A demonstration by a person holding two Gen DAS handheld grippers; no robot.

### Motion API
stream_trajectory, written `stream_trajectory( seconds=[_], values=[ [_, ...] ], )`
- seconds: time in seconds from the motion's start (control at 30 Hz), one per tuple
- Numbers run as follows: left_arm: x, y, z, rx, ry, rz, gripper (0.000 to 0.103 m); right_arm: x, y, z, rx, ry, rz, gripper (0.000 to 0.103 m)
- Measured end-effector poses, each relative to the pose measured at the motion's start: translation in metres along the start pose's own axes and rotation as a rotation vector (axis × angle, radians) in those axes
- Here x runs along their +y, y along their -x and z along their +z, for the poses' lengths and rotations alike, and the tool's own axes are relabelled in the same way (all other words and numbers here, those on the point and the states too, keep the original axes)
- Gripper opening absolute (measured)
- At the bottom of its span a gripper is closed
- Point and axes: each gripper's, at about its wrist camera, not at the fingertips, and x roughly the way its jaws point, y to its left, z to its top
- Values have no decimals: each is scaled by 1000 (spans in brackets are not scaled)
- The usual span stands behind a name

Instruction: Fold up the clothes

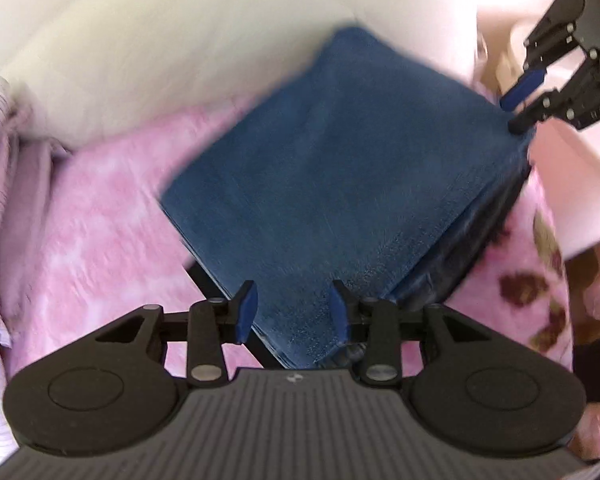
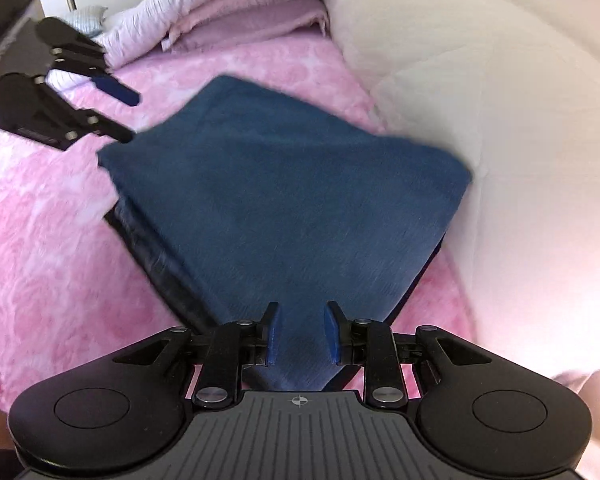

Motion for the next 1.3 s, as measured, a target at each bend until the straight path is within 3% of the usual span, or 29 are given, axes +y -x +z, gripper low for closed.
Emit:
stream_trajectory(
  seconds=[0.07,0.17,0.33,0.4,0.53,0.6,0.67,0.8,0.9,1.07,1.3],
  values=[
    [-7,-17,-2,6,-37,6,35,1,-16,-7,34,-9,8,27],
    [-3,-18,5,9,5,22,35,4,-26,-7,54,24,-2,27],
    [-1,15,1,8,125,64,37,4,13,-10,22,-86,-29,31],
    [-4,35,-11,2,223,70,43,6,29,-14,11,-146,-39,49],
    [-24,68,-40,-13,387,74,69,31,55,-33,3,-273,-71,65],
    [-39,84,-57,-19,458,61,76,49,66,-44,-5,-338,-95,74],
    [-54,99,-74,-24,513,53,84,69,77,-54,-15,-405,-116,76],
    [-78,134,-103,-35,615,32,91,109,104,-69,-55,-540,-147,77],
    [-90,163,-117,-65,631,28,101,138,127,-73,-95,-565,-187,77],
    [-113,205,-129,-106,580,22,101,182,164,-79,-136,-553,-231,78],
    [-134,248,-137,-178,584,33,101,222,201,-81,-176,-541,-241,79]
  ],
)
